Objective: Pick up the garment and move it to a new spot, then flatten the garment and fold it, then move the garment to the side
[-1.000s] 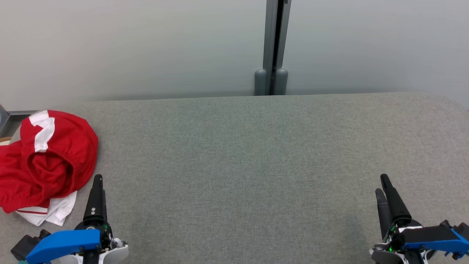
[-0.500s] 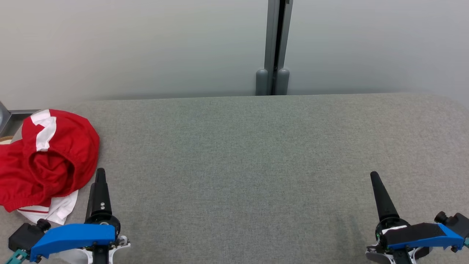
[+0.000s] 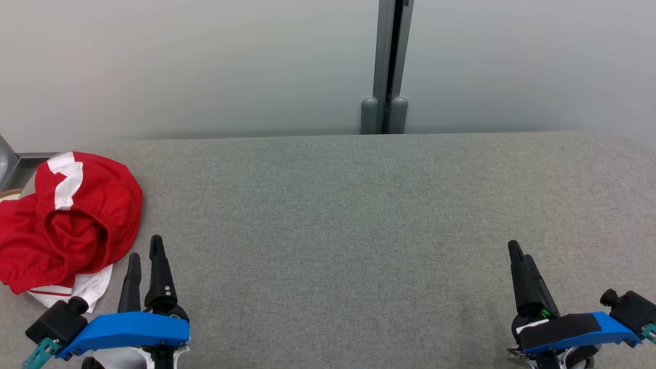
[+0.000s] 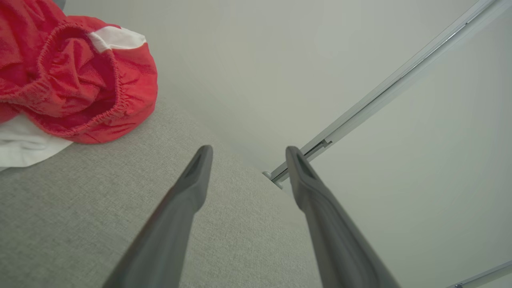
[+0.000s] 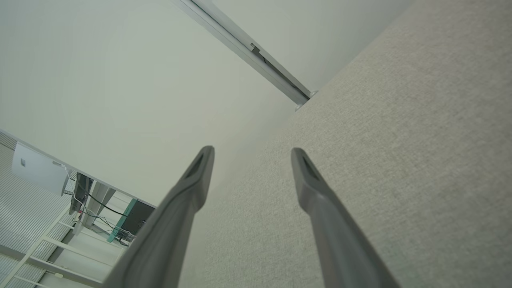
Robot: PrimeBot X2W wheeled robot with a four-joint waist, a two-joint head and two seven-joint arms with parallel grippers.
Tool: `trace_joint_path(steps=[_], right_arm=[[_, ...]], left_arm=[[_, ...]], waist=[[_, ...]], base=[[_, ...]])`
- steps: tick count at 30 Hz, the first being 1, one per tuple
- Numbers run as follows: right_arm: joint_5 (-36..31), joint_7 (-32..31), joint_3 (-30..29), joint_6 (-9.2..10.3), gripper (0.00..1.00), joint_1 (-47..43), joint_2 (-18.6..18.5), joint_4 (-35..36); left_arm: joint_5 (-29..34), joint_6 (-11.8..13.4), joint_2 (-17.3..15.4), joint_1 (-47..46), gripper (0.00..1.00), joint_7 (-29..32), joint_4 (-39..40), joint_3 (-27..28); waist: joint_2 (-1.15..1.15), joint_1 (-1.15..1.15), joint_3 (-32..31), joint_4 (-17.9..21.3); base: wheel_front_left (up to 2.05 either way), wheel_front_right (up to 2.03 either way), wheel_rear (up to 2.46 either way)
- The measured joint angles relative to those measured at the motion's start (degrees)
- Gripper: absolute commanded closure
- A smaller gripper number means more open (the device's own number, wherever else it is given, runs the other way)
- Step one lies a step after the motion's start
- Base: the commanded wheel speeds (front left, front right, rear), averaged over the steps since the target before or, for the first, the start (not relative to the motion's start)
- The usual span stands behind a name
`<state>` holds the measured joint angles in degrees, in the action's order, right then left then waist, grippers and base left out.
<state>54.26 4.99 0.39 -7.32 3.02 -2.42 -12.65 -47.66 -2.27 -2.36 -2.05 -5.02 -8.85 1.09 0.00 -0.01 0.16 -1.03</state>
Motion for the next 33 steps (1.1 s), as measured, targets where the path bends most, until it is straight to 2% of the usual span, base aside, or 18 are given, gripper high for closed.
trace_joint_path(steps=[15, 33], right_arm=[[-12.12, 2.49, 0.87, -0.01, 0.0, -0.05, -0.04, -1.22], [-23.98, 5.2, 1.16, -0.08, 0.0, -0.29, -0.09, -1.82]], left_arm=[[14.72, 0.99, -0.65, 0.58, 0.0, -2.53, -0.67, -1.79], [27.31, 2.93, -1.96, 0.66, 0.0, -5.15, -3.39, -4.41]], waist=[[0.0, 0.01, -0.1, -0.26], [0.0, 0.01, -0.19, -0.71]], base=[[0.0, 0.0, 0.0], [0.0, 0.0, 0.0]])
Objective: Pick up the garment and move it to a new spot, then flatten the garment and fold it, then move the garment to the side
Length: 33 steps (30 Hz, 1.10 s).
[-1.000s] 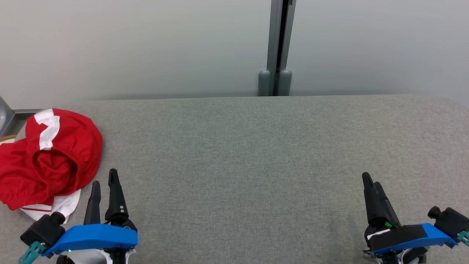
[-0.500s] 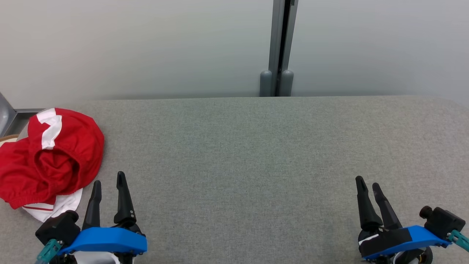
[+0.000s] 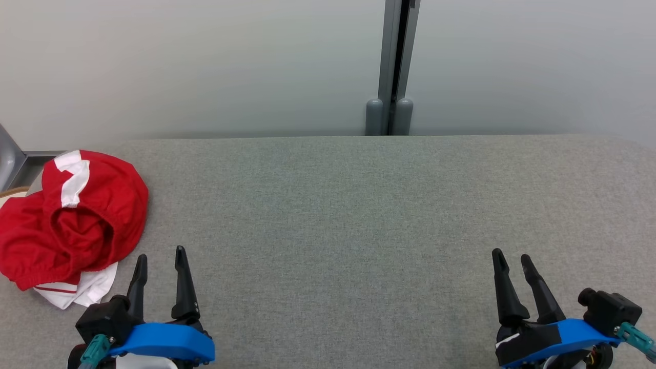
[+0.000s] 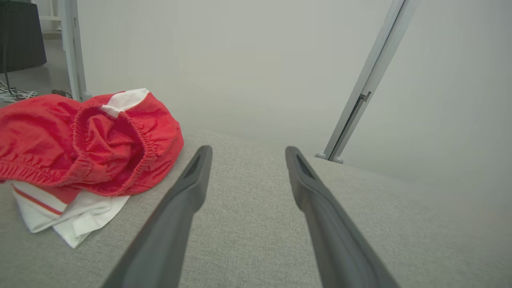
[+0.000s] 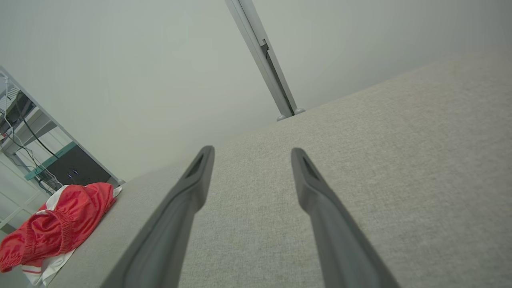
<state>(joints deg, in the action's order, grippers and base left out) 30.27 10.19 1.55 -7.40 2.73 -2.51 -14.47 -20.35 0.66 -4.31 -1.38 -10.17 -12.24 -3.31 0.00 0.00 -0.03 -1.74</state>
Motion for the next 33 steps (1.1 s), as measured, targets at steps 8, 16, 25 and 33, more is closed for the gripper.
trace_joint_path(steps=[8, 16, 25, 33], right_arm=[[-4.42, 0.99, 0.09, 0.0, 0.0, -0.4, -0.02, -0.11], [-8.48, 1.98, 0.36, -0.01, 0.0, -0.42, -0.05, -0.49], [-12.85, 2.94, 0.4, -0.01, 0.0, -0.44, -0.09, -0.74], [-16.37, 3.78, 0.29, -0.01, 0.0, -0.44, -0.11, -0.75]], left_arm=[[4.2, 0.87, -0.52, 0.0, 0.0, -1.03, -0.69, -1.15], [7.69, 1.44, -0.76, 0.02, 0.0, -2.01, -0.98, -1.82], [11.48, 2.35, -0.9, 0.19, 0.0, -3.0, -1.08, -2.8], [14.49, 2.92, -1.02, 0.43, 0.0, -3.83, -1.22, -3.15]], waist=[[0.0, 0.0, -0.03, -0.08], [0.0, 0.0, -0.11, -0.14], [0.0, 0.0, -0.04, -0.21], [0.0, 0.0, -0.12, -0.47]], base=[[0.0, 0.0, 0.0], [0.0, 0.0, 0.0], [0.0, 0.0, 0.0], [0.0, 0.0, 0.0]])
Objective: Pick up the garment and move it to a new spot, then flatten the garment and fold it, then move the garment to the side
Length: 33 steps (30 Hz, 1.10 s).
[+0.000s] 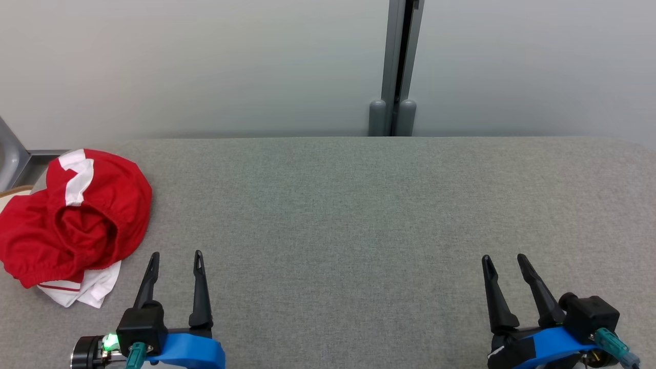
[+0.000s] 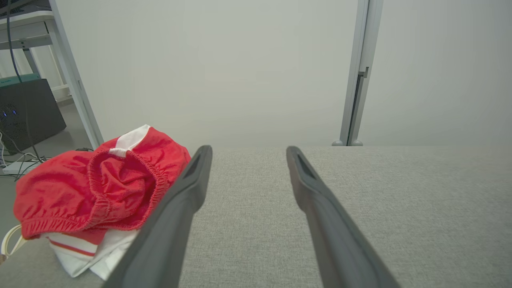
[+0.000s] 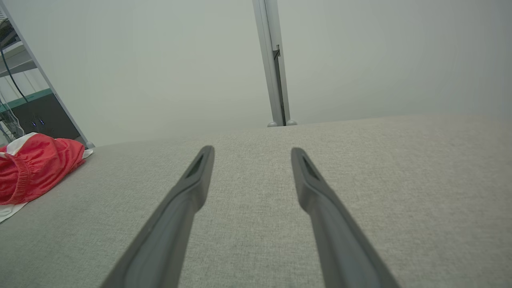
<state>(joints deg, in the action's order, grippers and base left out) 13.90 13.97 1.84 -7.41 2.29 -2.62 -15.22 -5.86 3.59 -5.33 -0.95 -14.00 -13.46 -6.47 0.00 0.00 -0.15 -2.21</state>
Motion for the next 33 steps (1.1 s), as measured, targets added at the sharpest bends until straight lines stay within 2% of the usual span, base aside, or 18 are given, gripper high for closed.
trace_joint_path(steps=[11, 33], right_arm=[[-3.85, 1.0, -0.09, -0.01, 0.0, 0.0, -0.03, -0.52], [-3.76, 1.0, -0.97, -0.01, 0.0, 0.01, -0.05, -1.79]], left_arm=[[2.86, 0.41, 0.0, 0.3, 0.0, -0.99, -0.26, -0.15], [1.32, 0.91, 0.31, 0.77, 0.0, -0.99, -0.78, 0.6]], waist=[[0.0, 0.0, -0.1, -0.15], [0.0, 0.0, -0.27, -0.17]], base=[[0.0, 0.0, 0.0], [0.0, 0.0, 0.0]])
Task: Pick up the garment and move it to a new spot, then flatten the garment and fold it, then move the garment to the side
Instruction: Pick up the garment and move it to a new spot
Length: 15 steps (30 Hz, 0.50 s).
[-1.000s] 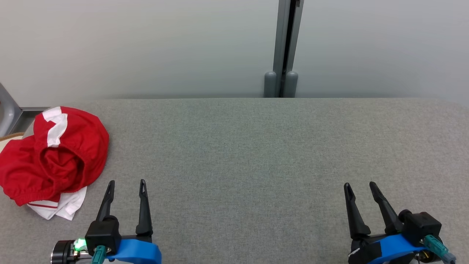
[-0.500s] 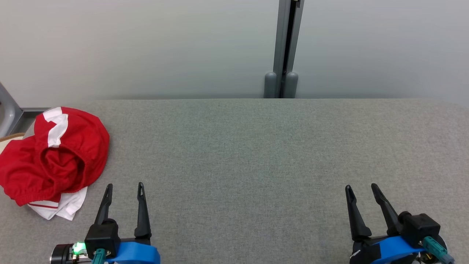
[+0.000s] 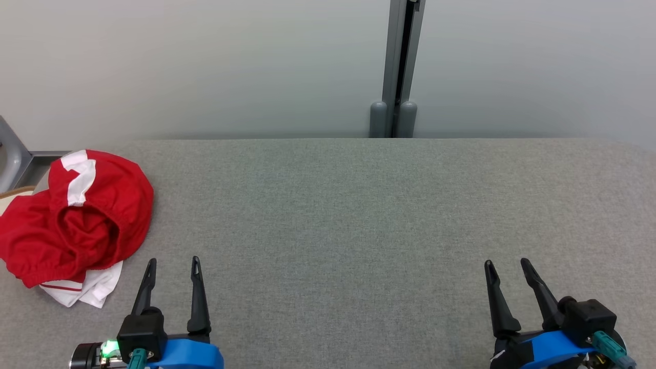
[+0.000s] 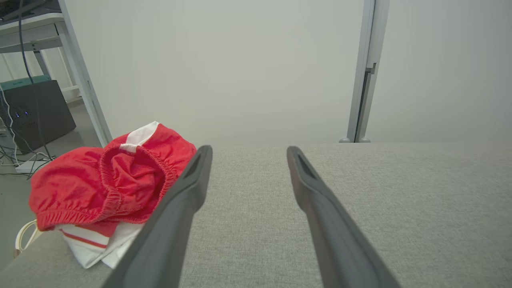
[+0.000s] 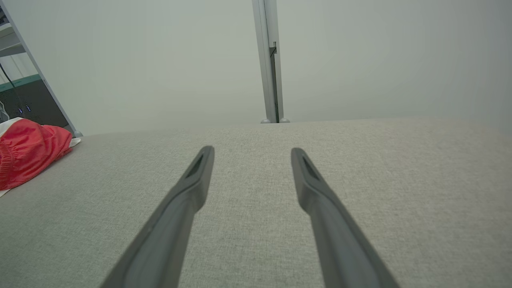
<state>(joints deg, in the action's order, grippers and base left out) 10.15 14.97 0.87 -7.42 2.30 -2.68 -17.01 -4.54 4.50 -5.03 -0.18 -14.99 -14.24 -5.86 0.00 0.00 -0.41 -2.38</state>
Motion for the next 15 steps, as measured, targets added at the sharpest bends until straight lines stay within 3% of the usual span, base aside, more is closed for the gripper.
trace_joint_path(steps=[15], right_arm=[[0.11, 0.05, 0.46, -0.07, 0.0, 0.13, -0.01, -0.54]], left_arm=[[-0.11, 0.74, -0.71, -0.05, 0.0, -0.01, -0.27, 1.38]], waist=[[0.0, 0.0, 0.01, -4.32]], base=[[0.0, 0.0, 0.0]])
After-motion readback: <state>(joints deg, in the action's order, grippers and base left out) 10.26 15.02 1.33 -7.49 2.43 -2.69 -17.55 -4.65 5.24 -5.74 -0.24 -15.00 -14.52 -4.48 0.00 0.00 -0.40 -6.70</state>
